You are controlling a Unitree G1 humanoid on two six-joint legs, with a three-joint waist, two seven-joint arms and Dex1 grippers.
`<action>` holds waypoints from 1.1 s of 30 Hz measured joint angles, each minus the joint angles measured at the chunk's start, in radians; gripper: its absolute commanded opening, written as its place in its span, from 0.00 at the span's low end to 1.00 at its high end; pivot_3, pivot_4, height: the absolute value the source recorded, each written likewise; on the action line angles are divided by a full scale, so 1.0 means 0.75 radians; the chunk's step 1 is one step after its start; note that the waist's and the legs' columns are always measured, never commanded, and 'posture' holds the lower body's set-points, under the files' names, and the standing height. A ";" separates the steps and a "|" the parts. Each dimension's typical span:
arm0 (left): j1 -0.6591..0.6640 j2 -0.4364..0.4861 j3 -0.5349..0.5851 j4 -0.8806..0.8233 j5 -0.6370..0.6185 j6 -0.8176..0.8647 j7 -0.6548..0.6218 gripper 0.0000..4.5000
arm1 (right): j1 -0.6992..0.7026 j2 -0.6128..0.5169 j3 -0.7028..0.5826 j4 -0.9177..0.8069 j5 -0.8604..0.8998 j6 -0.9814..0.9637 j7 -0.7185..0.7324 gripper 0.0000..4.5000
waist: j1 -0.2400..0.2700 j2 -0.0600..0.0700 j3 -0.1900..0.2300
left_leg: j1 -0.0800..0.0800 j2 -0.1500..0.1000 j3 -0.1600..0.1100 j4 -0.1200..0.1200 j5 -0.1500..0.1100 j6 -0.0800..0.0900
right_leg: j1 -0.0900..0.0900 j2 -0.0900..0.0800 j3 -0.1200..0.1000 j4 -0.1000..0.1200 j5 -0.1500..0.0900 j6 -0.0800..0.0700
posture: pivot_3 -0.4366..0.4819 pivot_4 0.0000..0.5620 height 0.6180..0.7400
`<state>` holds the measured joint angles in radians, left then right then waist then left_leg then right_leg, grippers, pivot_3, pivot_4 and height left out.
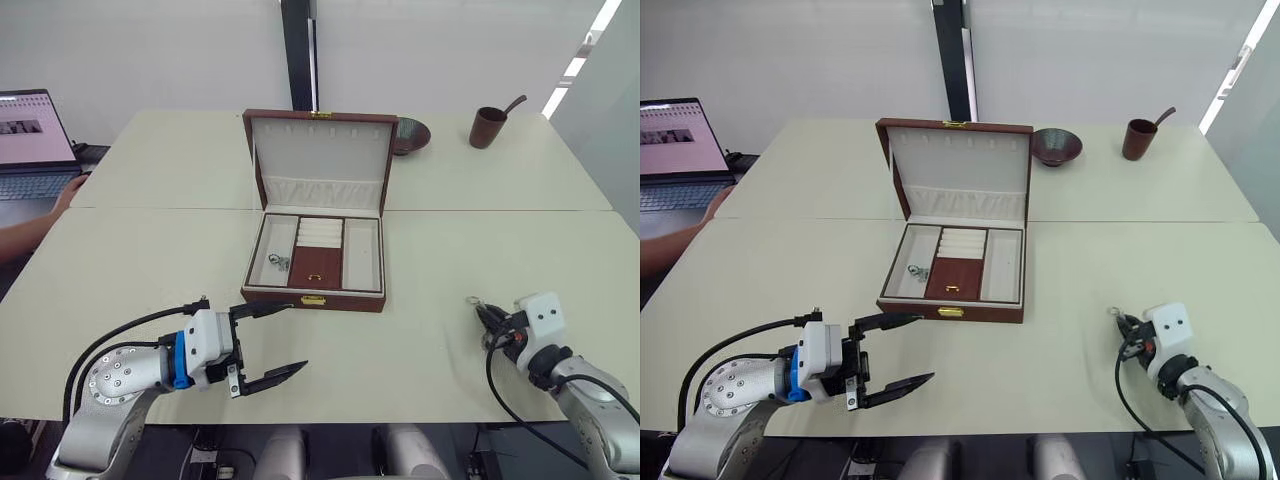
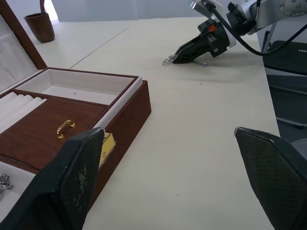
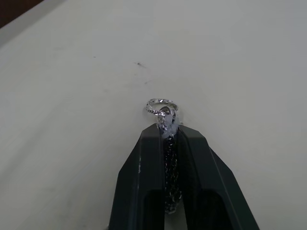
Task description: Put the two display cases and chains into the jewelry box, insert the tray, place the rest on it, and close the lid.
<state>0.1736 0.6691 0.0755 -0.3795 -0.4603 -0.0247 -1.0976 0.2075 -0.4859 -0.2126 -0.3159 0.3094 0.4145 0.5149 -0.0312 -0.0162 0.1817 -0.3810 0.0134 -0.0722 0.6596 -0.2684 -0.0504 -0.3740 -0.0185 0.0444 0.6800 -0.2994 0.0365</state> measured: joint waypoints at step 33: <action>0.181 -0.146 0.059 -0.098 0.002 0.029 0.342 1.00 | -0.829 -0.050 0.133 -0.048 0.436 0.395 0.065 0.04 | 0.002 0.002 0.002 | -0.002 0.000 -0.002 0.000 0.000 0.000 | -0.002 -0.001 -0.002 0.000 0.000 0.000 | 0.48 0.27 1.00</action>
<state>0.3090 0.5597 0.1196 -0.4530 -0.4590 -0.0028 -0.8413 -0.4140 -0.5233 -0.1128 -0.3520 0.6366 0.7110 0.5634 -0.0300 -0.0148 0.1833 -0.3826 0.0131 -0.0738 0.6594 -0.2684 -0.0503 -0.3752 -0.0190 0.0432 0.6798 -0.2995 0.0366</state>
